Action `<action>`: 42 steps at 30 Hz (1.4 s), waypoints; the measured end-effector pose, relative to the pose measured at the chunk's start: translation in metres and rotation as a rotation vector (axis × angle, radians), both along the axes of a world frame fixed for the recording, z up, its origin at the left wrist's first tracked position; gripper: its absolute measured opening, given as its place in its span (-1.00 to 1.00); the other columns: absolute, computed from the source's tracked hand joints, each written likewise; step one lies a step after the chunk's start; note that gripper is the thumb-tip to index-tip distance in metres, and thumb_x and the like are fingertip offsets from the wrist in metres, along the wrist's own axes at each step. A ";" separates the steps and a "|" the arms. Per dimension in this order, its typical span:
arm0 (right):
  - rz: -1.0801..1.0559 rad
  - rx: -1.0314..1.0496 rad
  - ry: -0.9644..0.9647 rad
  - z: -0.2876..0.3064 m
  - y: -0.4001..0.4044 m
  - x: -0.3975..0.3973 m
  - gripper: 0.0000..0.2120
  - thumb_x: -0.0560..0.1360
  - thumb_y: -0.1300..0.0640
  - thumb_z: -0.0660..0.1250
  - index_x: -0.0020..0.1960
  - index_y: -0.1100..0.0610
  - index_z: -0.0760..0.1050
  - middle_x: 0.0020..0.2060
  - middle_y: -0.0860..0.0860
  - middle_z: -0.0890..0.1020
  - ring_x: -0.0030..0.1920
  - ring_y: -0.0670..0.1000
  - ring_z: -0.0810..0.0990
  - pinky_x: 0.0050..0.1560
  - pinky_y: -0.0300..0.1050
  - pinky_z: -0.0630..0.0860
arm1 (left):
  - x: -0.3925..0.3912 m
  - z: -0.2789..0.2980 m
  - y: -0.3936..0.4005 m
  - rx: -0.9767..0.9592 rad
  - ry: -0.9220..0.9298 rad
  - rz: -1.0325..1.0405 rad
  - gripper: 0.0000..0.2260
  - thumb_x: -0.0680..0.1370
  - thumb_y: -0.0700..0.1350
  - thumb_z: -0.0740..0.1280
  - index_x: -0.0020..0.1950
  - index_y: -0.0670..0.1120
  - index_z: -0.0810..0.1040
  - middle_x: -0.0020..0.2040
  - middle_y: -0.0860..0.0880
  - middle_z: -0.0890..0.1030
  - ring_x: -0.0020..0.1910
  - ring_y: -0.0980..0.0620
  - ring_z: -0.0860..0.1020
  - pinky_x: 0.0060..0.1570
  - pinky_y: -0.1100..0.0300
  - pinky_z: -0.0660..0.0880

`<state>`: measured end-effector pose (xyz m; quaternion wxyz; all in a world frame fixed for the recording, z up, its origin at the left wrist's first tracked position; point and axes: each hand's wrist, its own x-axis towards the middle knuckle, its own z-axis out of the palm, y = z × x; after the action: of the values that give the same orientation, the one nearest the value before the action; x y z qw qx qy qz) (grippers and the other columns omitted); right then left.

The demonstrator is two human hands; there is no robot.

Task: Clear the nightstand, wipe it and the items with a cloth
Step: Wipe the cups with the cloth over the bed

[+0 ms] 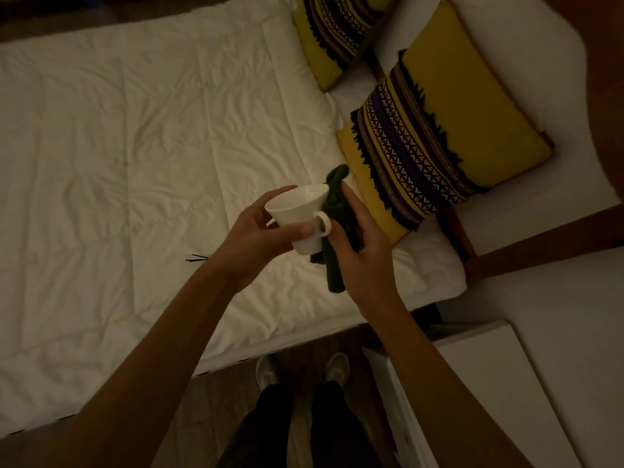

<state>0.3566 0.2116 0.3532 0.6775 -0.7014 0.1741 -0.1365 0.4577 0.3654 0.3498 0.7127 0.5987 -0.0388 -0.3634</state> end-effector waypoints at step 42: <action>0.137 -1.203 -0.386 -0.028 -0.005 -0.002 -0.60 0.53 0.37 0.42 0.33 0.13 0.59 0.37 0.08 0.55 0.40 0.17 0.50 0.18 0.17 0.56 | 0.013 0.007 0.004 0.126 0.075 0.057 -0.52 0.38 0.21 0.52 0.15 -0.08 0.67 -0.01 -0.04 0.73 0.06 -0.02 0.70 -0.06 0.15 0.63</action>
<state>0.3548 0.2066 0.3253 0.1912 -0.9318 -0.1034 -0.2907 0.4704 0.3691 0.3563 0.6847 0.6293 0.0280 -0.3667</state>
